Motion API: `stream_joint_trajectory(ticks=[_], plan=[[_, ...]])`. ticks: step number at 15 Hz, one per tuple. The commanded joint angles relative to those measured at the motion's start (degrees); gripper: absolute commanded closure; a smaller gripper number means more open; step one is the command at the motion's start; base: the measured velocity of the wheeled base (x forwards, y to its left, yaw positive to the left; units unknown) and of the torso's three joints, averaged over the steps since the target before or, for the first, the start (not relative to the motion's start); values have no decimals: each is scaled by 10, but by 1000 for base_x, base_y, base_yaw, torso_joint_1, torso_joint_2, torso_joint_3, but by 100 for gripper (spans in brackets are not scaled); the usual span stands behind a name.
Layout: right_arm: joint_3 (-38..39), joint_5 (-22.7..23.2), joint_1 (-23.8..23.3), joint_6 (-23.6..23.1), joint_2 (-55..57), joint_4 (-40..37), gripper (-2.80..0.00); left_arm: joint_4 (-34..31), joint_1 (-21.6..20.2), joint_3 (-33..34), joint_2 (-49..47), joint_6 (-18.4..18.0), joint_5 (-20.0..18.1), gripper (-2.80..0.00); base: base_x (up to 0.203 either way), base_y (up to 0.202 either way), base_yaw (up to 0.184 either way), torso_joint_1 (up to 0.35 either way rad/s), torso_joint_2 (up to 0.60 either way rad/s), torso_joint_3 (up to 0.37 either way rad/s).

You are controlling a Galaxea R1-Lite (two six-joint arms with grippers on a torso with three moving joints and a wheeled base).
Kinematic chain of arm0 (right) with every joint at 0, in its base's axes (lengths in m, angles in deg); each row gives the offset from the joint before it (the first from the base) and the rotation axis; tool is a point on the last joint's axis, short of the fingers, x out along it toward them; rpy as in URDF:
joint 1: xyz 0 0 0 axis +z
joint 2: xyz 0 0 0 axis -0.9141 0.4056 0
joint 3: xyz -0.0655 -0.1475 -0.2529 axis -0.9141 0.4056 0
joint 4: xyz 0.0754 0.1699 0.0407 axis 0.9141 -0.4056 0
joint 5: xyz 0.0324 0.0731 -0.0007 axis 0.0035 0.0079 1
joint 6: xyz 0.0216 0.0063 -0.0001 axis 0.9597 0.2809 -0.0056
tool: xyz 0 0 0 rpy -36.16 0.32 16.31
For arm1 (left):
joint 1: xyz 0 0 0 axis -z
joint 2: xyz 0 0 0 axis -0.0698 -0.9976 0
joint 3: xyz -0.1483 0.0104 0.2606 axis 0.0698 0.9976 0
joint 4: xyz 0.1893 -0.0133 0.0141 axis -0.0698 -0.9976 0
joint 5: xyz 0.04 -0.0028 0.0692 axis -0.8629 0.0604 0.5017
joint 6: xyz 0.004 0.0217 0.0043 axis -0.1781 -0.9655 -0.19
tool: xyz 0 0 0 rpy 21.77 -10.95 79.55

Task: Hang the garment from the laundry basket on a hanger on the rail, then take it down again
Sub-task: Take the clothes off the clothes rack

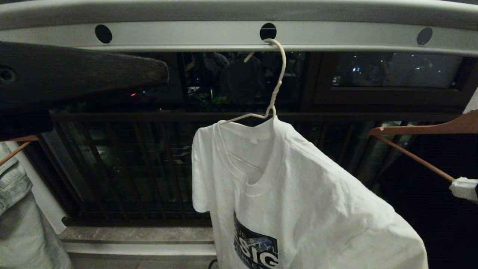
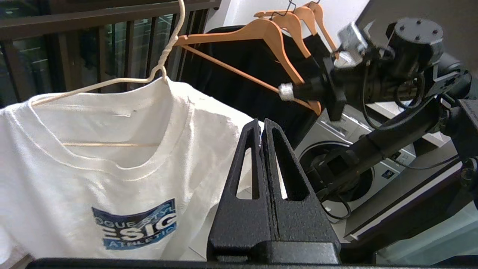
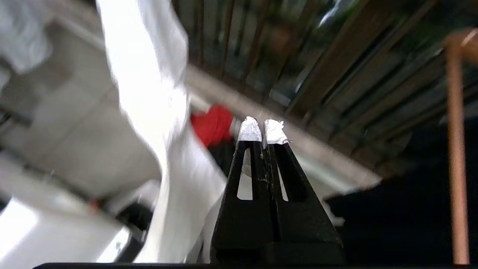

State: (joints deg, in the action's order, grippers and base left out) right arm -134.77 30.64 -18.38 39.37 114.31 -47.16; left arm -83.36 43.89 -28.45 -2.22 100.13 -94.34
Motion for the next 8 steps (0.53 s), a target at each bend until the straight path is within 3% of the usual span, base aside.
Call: stream_joint_trajectory(ticks=[1,2,3,8], plan=[[-3,16,4,9,-15,-20,0,0,0,0,-1,2,-1,0,0,0,0,0,0,0],[-3,42,5,14,-24,-28,0,0,0,0,-2,2,-1,0,0,0,0,0,0,0],[-2,76,5,16,-37,-37,-280,0,0,0,-2,2,-1,0,0,0,0,0,0,0],[34,137,6,57,-44,-51,-280,0,0,-1,-2,2,0,0,0,0,0,0,0,0]])
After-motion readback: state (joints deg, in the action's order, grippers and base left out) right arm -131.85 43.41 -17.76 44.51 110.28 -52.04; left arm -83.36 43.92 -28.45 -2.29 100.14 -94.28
